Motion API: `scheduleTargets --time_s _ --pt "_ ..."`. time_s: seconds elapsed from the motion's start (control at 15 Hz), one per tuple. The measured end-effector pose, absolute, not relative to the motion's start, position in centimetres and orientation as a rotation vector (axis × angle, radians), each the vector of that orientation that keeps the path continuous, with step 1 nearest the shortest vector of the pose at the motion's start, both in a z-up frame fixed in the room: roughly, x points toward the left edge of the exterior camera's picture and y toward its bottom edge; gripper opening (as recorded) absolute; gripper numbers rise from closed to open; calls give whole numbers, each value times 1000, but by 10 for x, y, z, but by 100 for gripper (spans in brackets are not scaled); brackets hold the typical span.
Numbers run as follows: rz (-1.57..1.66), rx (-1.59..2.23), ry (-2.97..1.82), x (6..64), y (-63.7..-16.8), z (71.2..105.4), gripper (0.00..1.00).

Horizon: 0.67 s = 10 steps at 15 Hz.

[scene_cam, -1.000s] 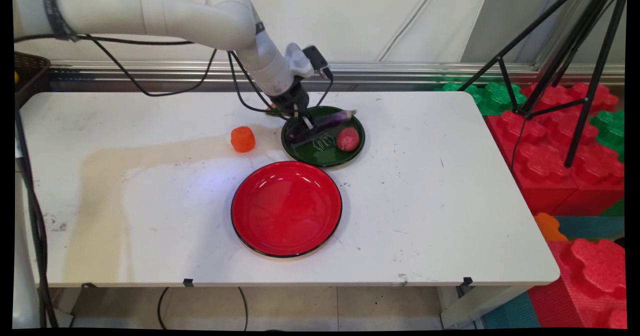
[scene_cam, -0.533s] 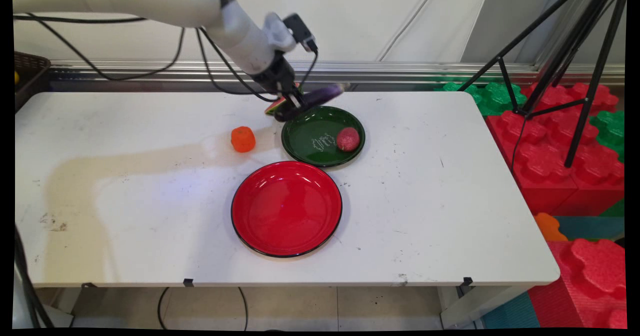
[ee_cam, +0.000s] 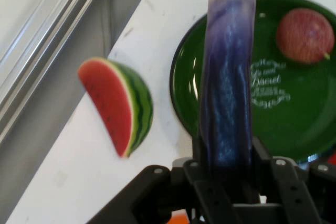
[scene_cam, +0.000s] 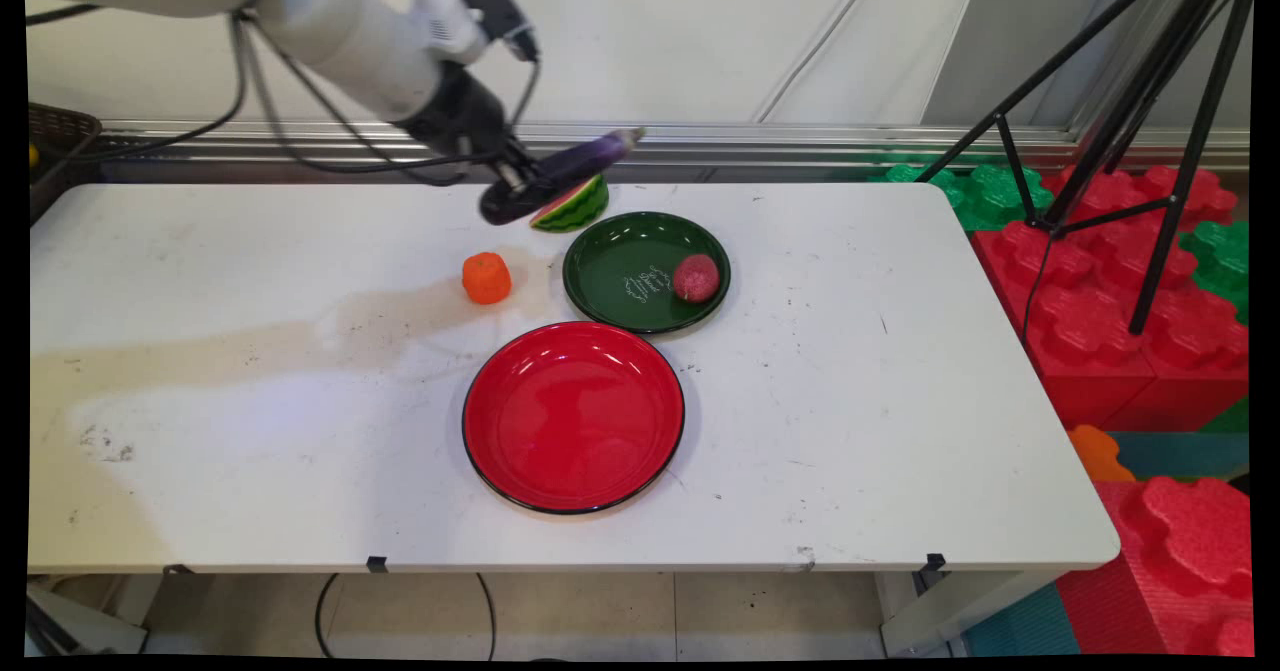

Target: Place the picked object on the table

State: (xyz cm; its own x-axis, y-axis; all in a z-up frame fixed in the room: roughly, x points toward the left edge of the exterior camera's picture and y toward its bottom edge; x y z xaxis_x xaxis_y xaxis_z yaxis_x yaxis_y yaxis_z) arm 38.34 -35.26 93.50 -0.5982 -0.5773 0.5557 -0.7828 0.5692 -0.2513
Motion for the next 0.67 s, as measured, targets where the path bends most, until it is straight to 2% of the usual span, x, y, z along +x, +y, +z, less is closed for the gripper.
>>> scheduleTargets --time_s 0.67 --pt "684 1133 -2446 454 -253 945 0"
